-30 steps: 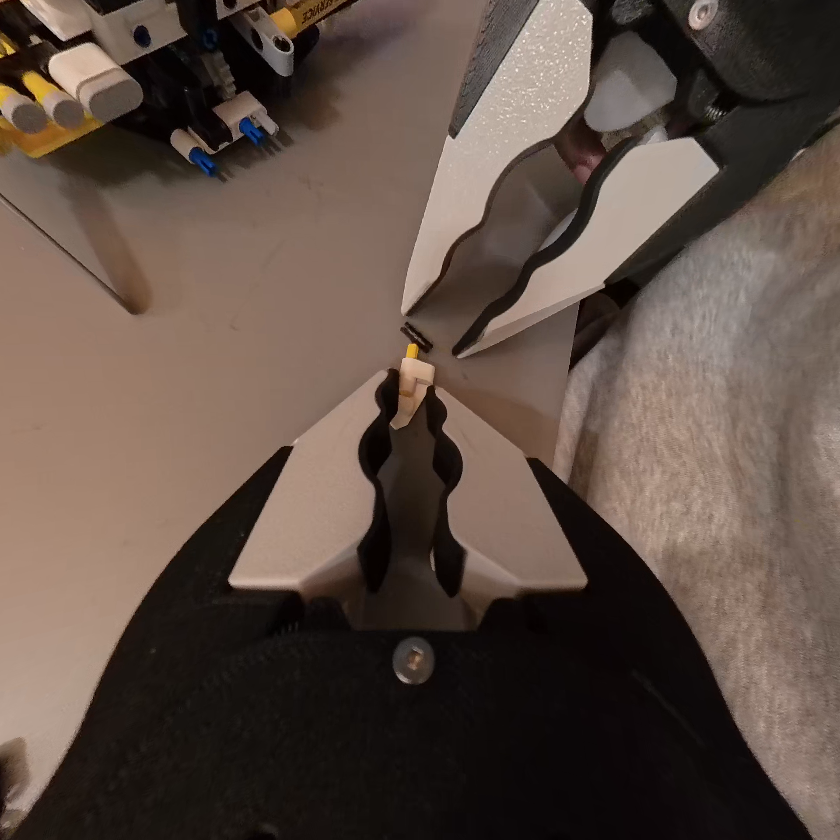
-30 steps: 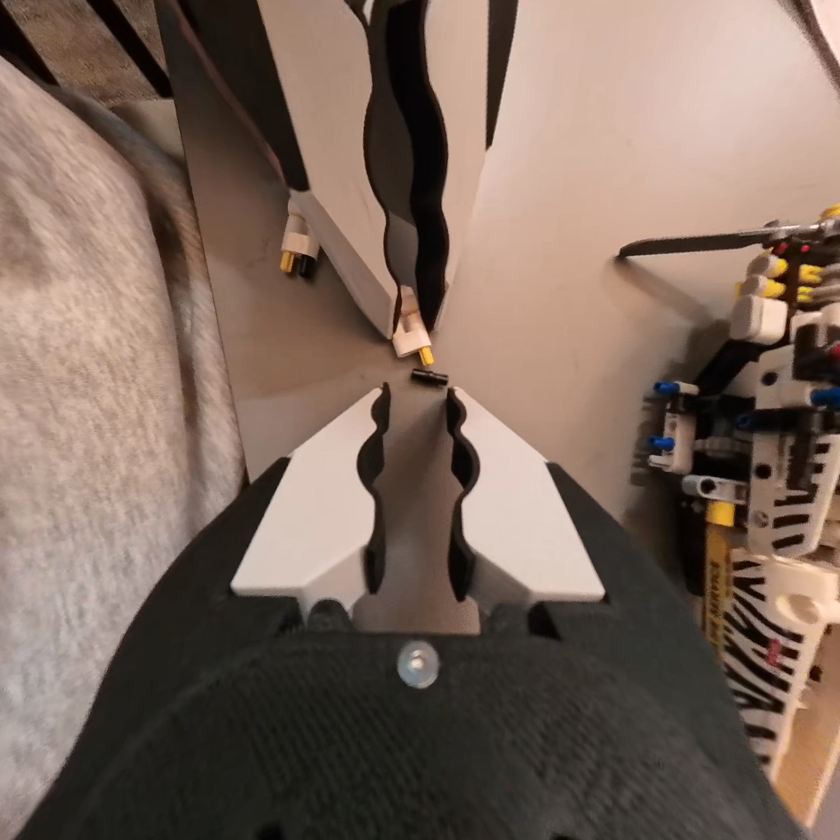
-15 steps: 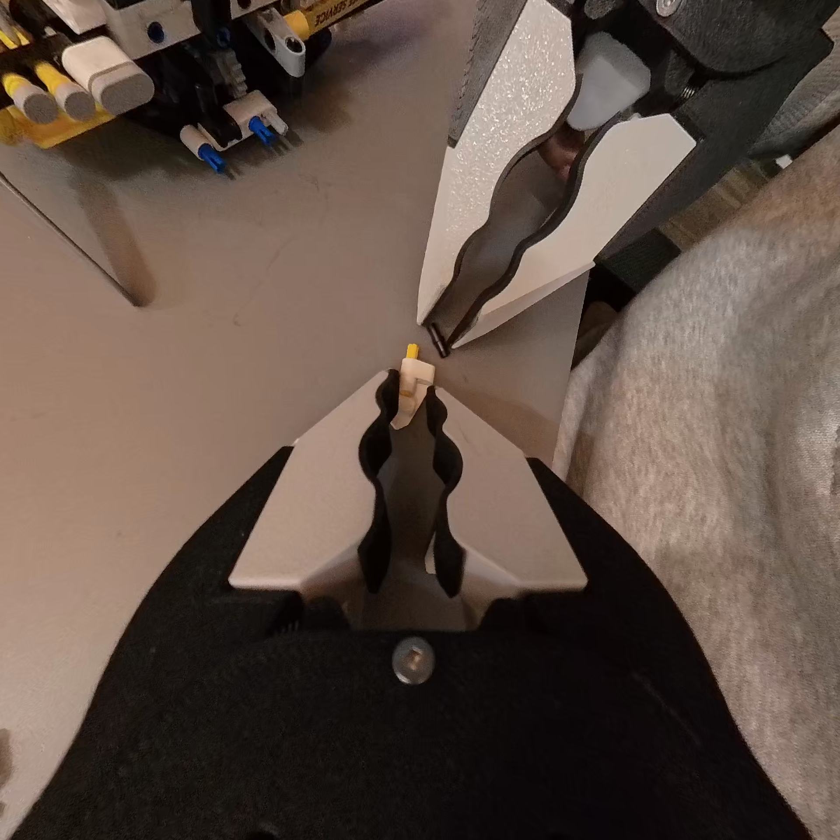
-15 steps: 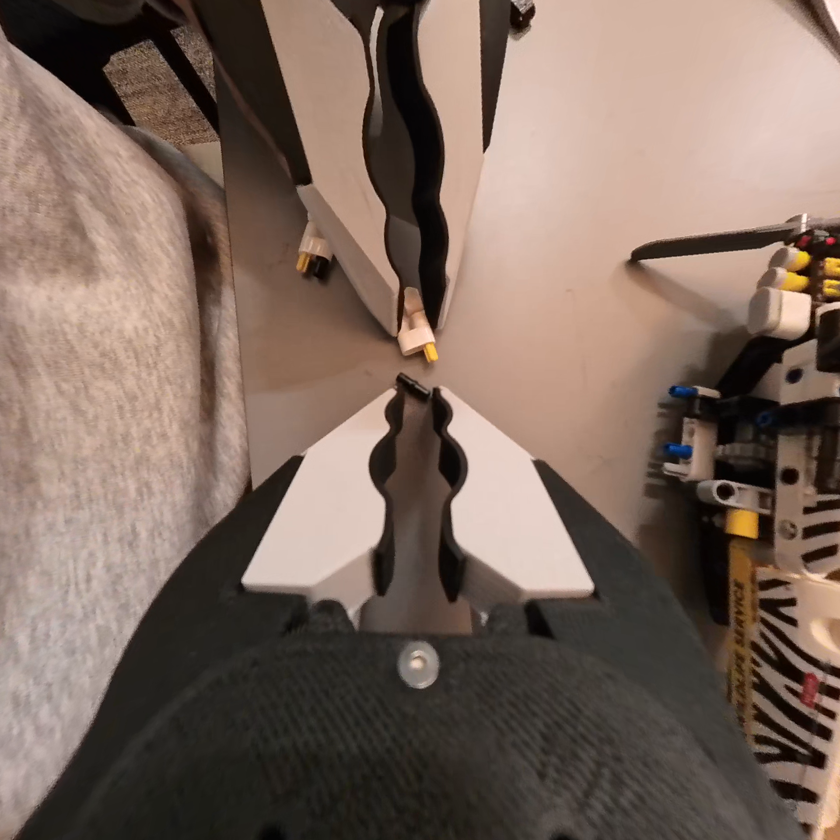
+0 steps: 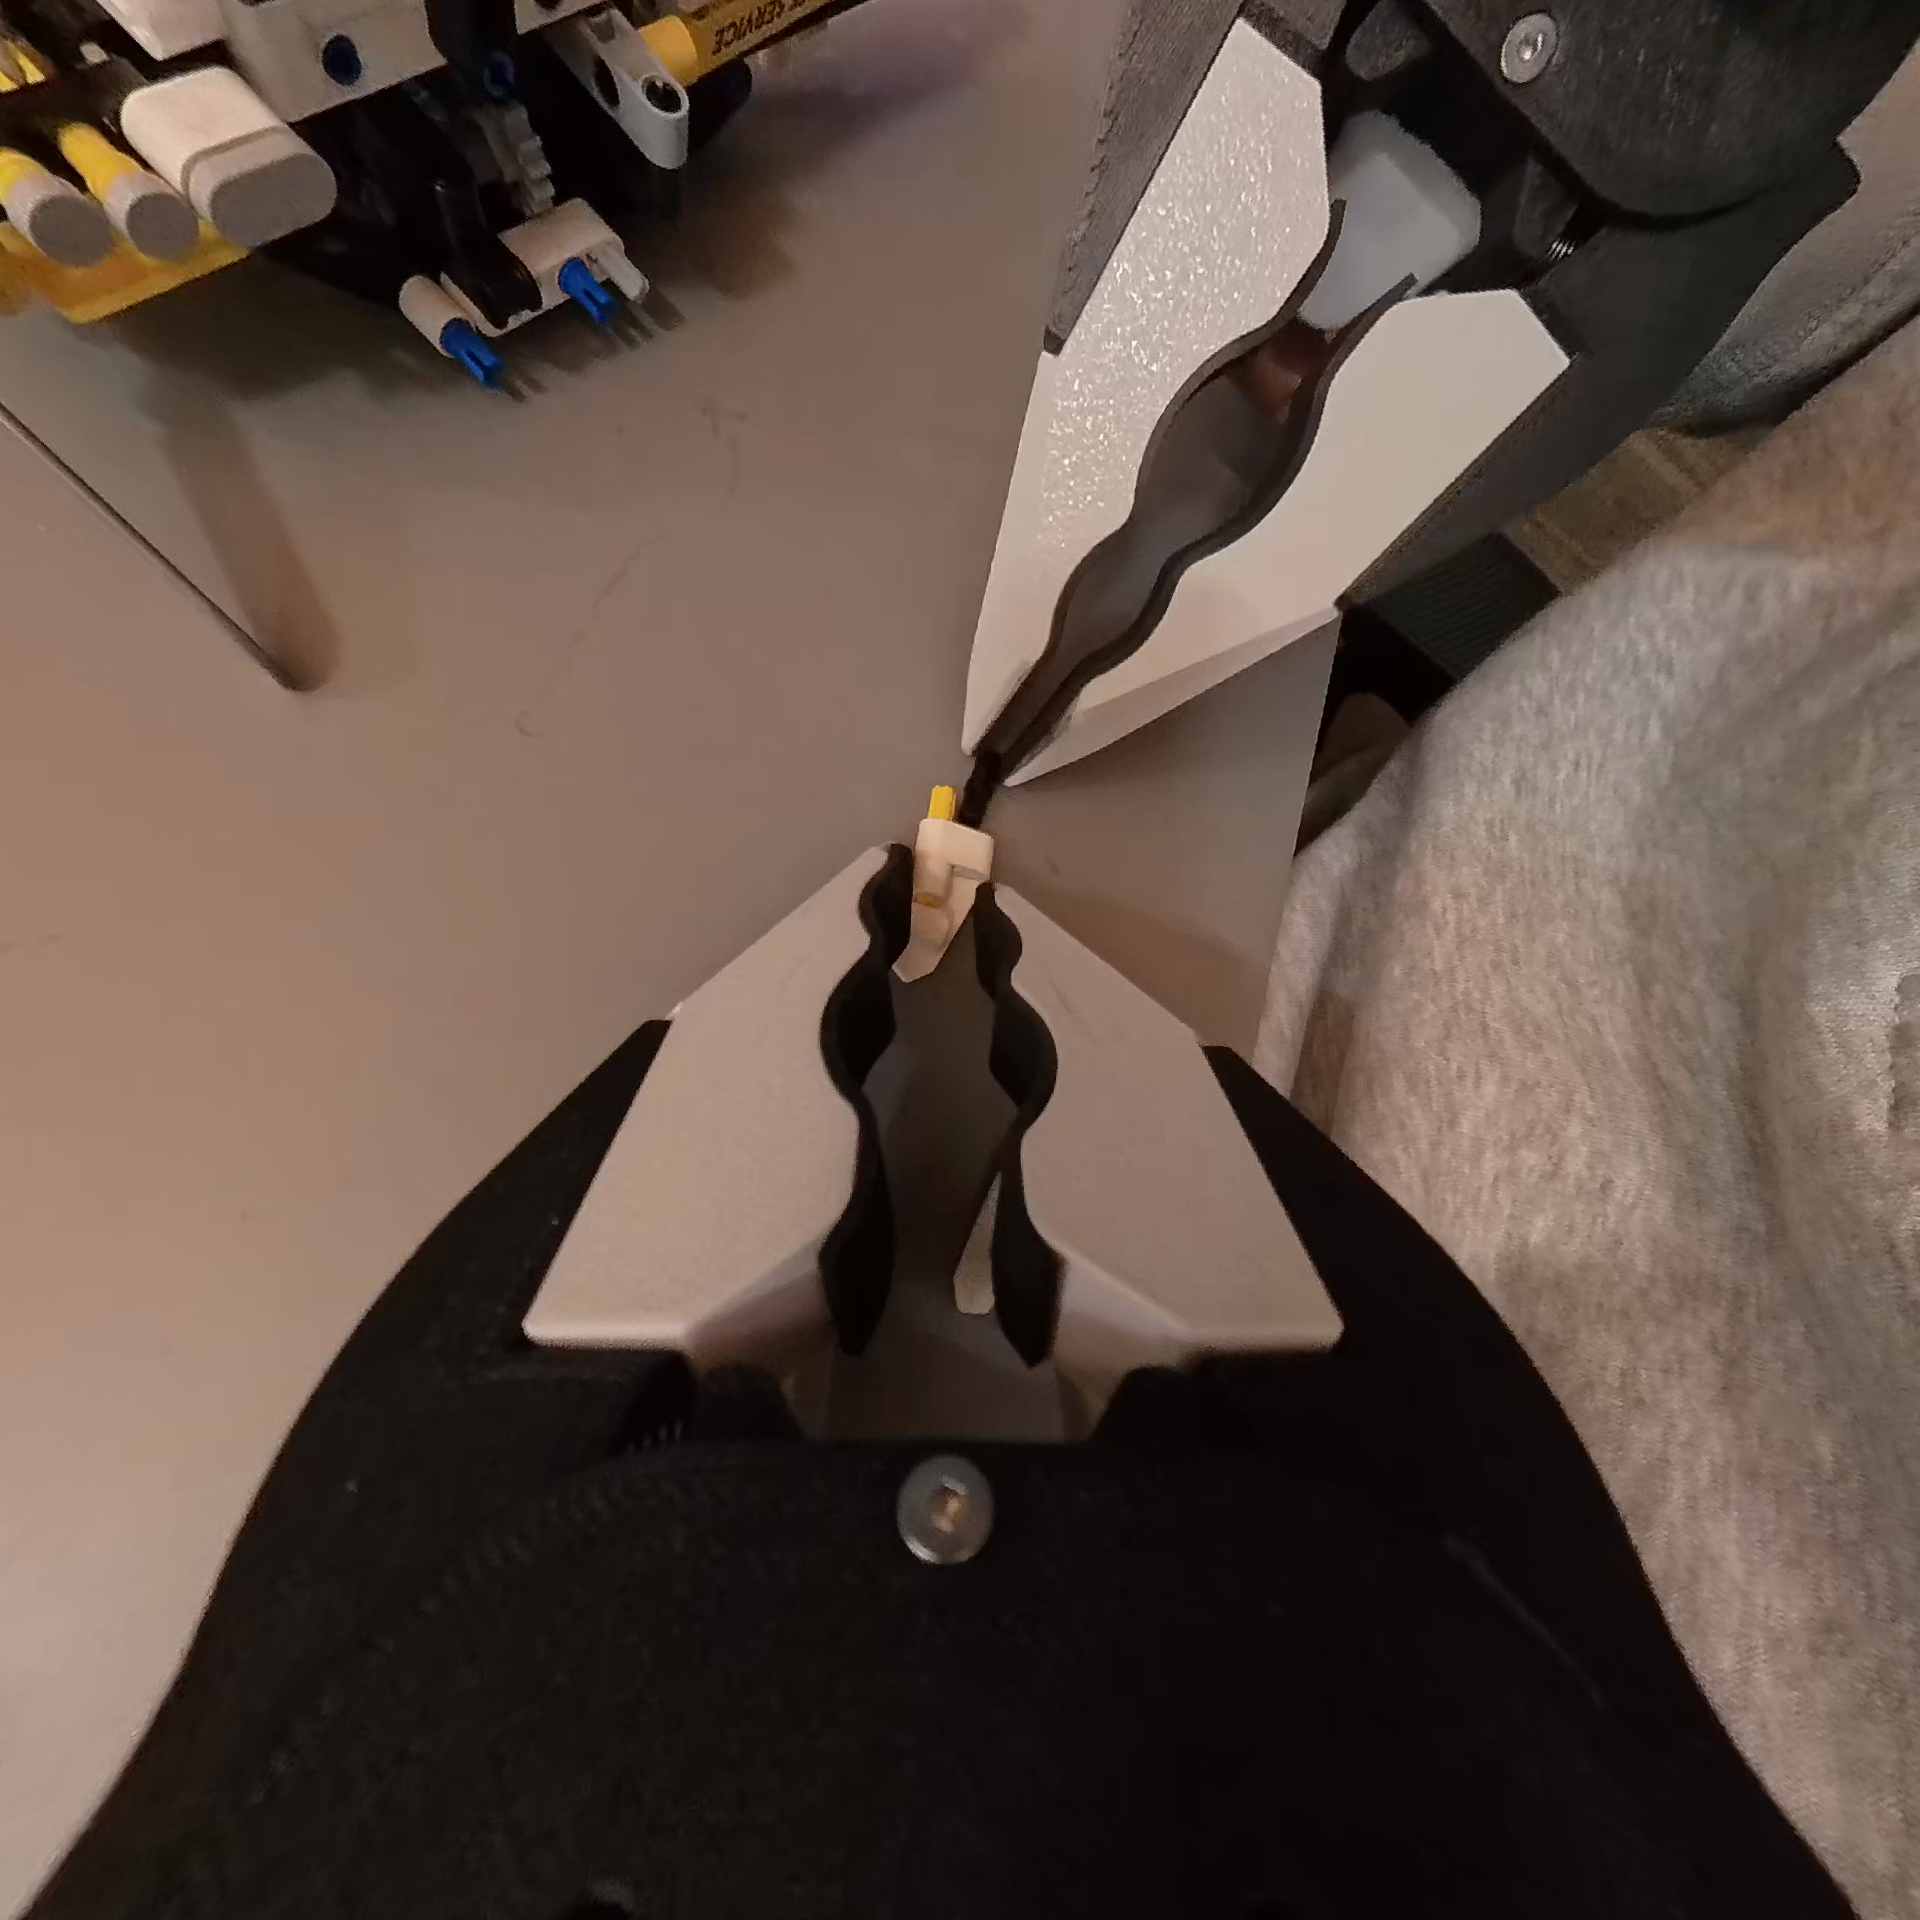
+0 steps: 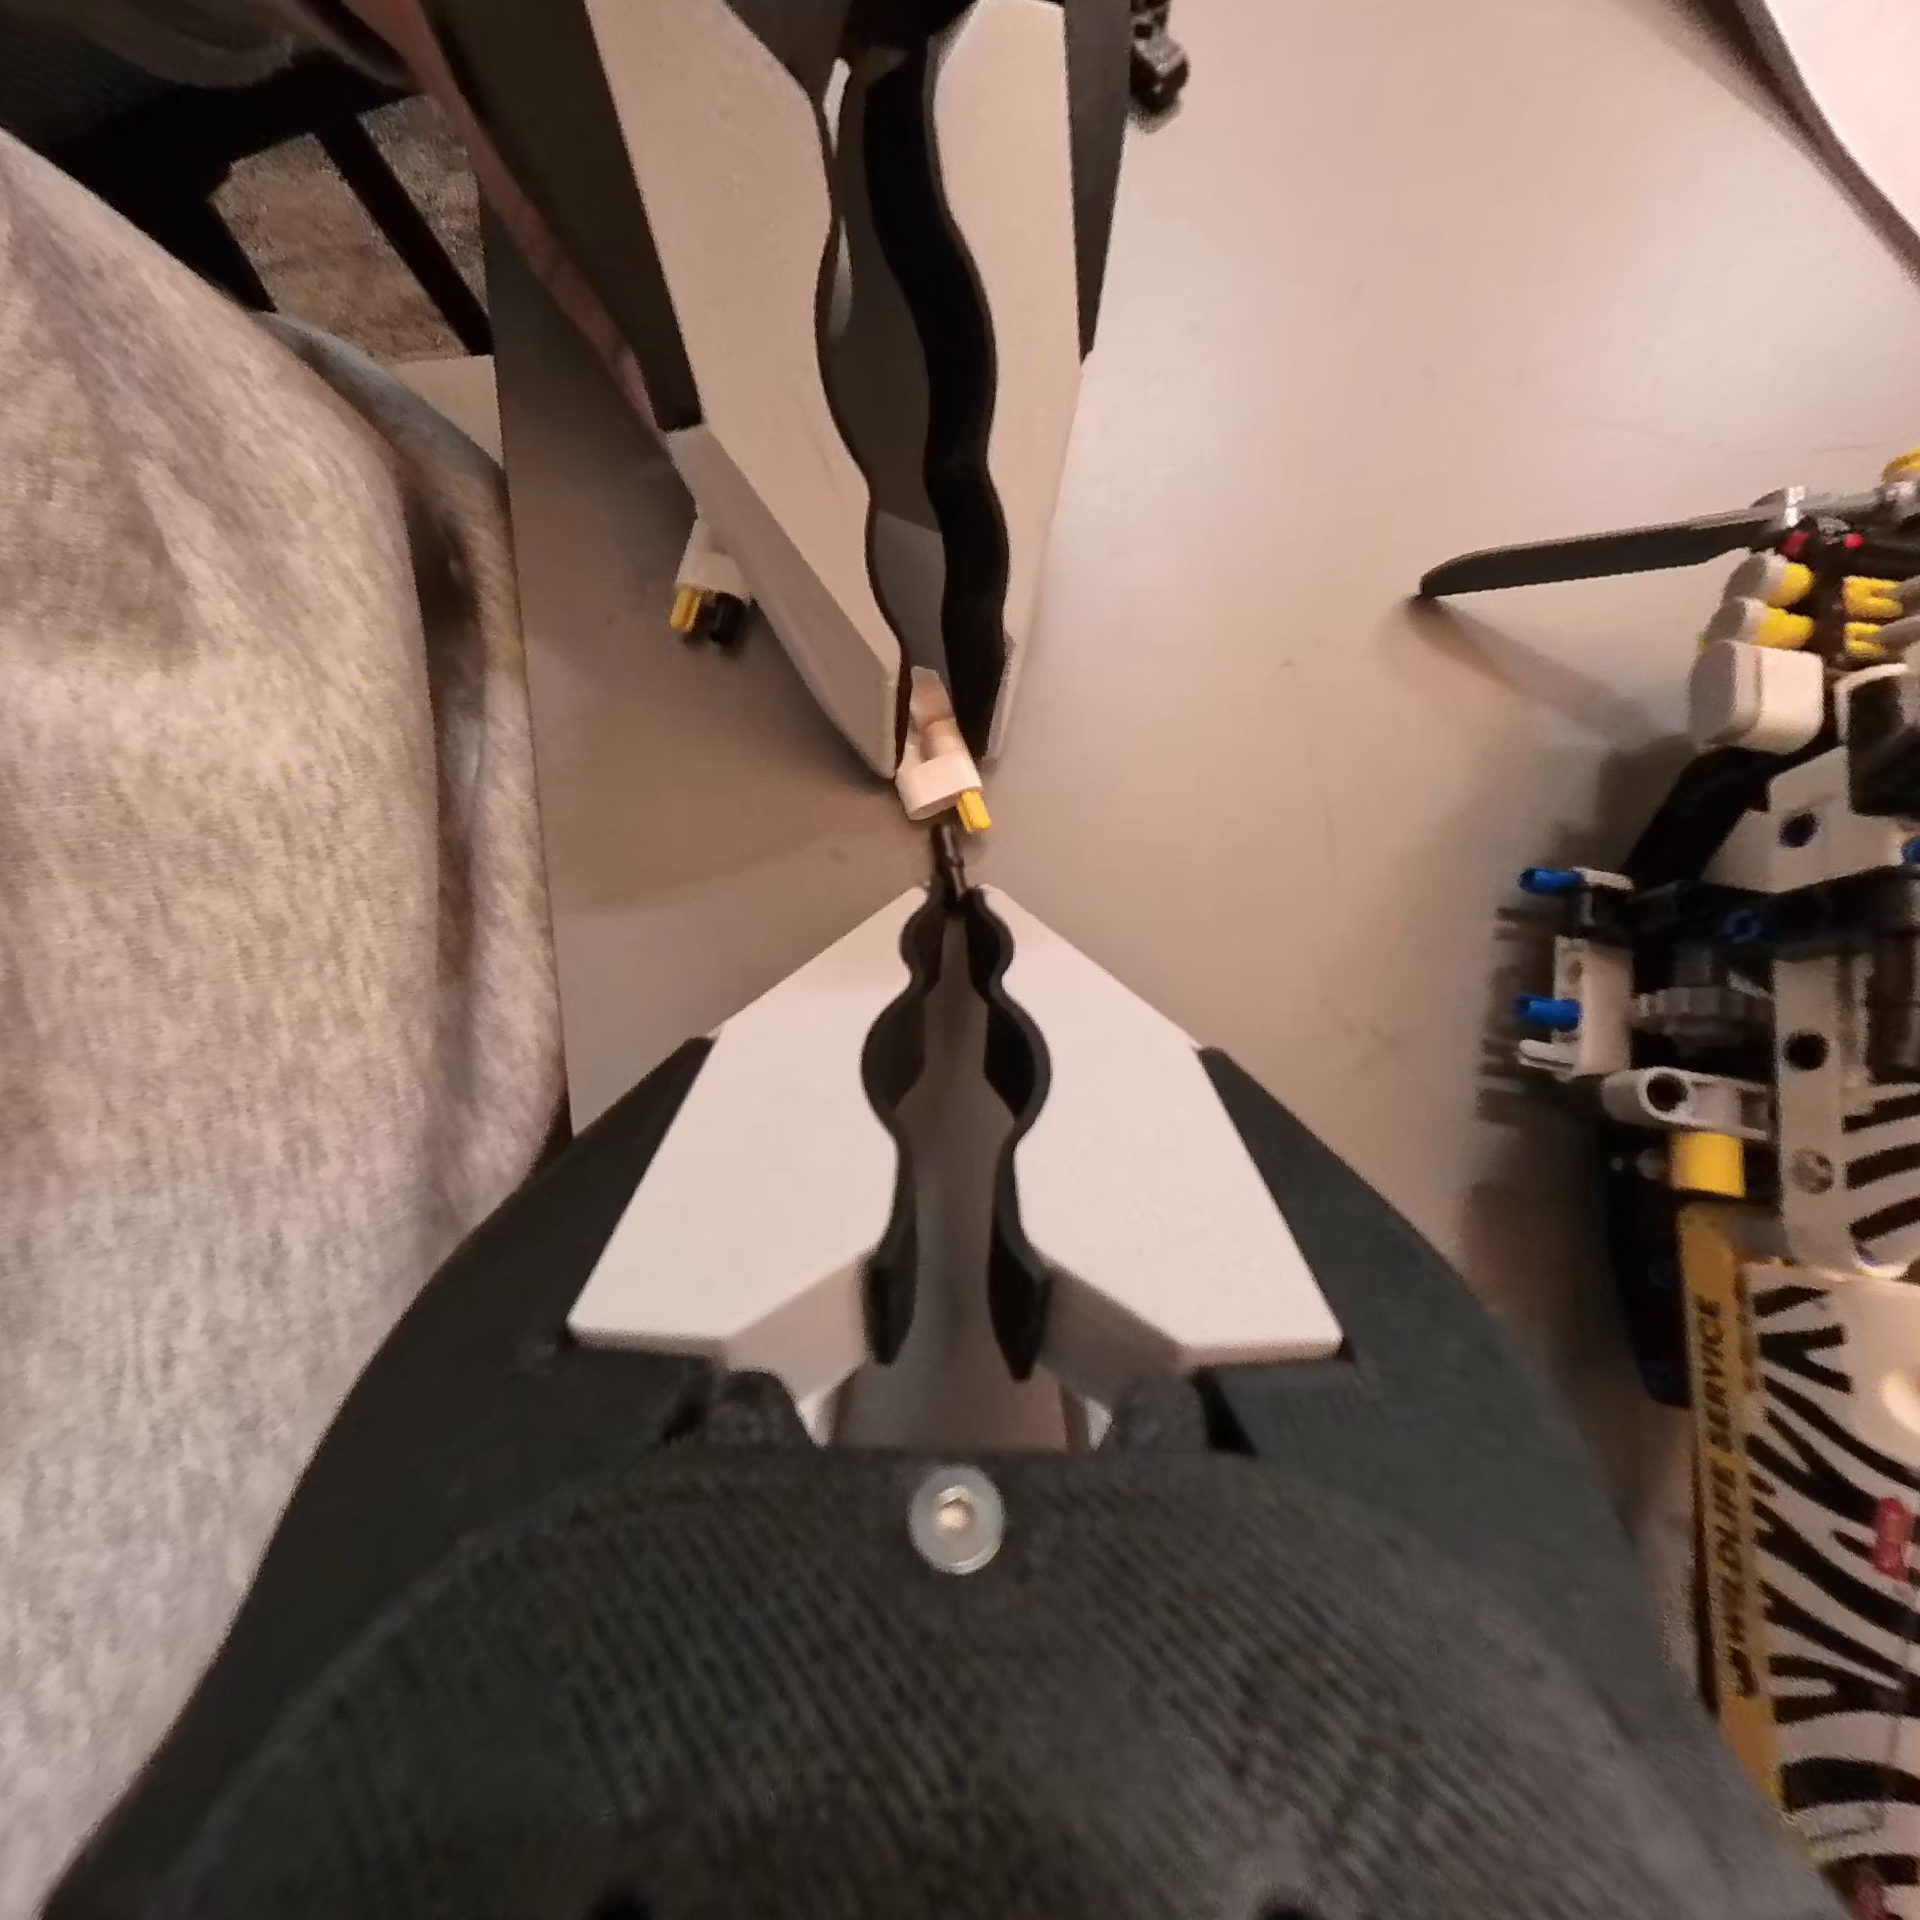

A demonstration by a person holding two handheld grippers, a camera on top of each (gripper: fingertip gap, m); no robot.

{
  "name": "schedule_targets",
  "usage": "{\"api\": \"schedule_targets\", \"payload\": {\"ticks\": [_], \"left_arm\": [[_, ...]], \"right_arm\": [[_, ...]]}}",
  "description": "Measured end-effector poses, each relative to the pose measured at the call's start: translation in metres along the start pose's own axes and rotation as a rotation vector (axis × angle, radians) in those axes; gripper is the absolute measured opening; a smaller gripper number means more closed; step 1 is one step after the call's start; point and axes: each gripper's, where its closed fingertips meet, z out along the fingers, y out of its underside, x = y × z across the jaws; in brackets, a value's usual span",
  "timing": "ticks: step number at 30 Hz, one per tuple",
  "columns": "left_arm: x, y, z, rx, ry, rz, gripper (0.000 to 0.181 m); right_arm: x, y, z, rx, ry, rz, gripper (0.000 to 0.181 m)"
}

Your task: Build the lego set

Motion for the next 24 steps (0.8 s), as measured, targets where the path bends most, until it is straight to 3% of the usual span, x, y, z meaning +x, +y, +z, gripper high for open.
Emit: {"api": "schedule_targets", "payload": {"ticks": [24], "left_arm": [[0.0019,0.0003,0.0006,-0.003,0.036,-0.026,0.01]], "right_arm": [[-0.0049,-0.002,0.0002,0.084,-0.007,-0.18,0.001]]}}
